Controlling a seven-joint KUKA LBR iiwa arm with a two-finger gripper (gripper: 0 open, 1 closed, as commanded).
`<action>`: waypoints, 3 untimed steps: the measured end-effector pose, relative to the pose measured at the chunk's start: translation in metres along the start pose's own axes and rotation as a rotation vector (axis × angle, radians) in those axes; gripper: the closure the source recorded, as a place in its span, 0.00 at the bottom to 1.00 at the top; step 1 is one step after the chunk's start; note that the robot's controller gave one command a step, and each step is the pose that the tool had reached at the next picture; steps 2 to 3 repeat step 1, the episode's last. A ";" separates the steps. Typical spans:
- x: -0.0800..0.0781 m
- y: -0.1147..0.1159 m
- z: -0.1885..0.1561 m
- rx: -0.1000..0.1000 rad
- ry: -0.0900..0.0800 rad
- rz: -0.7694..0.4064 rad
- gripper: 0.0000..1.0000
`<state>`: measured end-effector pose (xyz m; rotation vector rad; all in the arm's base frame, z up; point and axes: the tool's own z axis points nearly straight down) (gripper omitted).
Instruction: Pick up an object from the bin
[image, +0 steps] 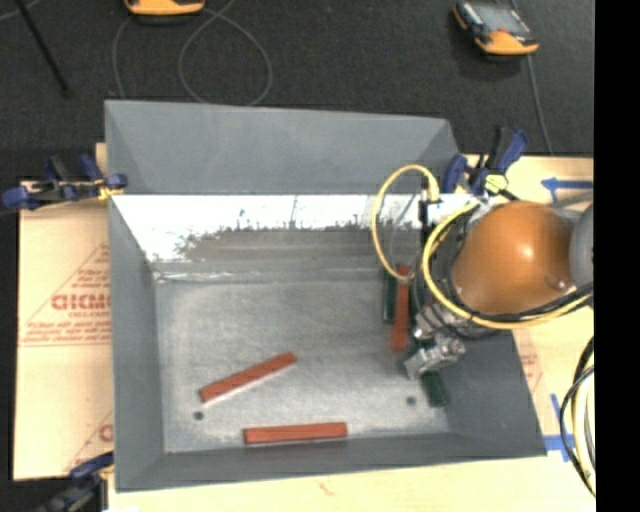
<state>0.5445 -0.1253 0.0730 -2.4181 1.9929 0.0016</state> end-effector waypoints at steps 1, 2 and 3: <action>-0.018 -0.011 -0.153 0.004 0.009 -0.047 1.00; -0.018 -0.011 -0.153 0.004 0.009 -0.047 1.00; -0.018 -0.011 -0.153 0.004 0.009 -0.047 1.00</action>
Offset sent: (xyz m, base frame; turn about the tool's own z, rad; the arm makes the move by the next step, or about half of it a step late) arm 0.0041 0.0185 0.1479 -0.0504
